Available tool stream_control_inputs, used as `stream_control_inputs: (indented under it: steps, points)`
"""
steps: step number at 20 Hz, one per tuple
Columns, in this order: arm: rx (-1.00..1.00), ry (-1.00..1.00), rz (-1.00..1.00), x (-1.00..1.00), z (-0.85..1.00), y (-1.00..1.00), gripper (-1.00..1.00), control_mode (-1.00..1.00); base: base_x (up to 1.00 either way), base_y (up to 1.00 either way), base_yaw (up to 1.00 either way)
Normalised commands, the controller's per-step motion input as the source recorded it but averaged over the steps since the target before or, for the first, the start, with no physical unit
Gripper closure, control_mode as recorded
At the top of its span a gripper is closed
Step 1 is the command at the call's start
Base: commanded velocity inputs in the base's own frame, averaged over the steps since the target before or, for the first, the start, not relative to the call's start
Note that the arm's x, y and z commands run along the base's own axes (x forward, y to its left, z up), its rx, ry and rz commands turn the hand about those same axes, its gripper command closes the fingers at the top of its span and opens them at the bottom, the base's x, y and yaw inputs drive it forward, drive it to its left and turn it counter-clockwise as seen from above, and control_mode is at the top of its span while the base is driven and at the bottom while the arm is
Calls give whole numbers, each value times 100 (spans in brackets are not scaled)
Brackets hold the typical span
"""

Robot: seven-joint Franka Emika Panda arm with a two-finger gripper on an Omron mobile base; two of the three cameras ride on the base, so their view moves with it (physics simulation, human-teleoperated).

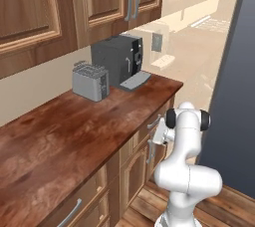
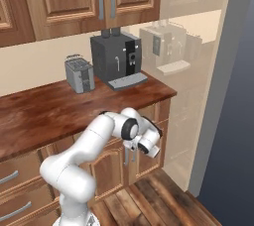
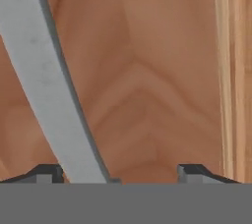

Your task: Take a straw from the drawer in front and place it inside the glass cup on the dining counter.

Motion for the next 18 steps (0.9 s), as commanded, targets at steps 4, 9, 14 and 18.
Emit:
stream_control_inputs:
  steps: [4,9,14,18]
  points:
    - [0,4,-11,33,9,-43,-100,-100,0,0,0]
    - [-2,1,-6,56,6,5,-100,-100,0,0,0]
    - [-7,0,-1,41,-10,43,-100,-100,0,0,0]
    - [0,0,0,11,14,24,-100,-100,0,0,0]
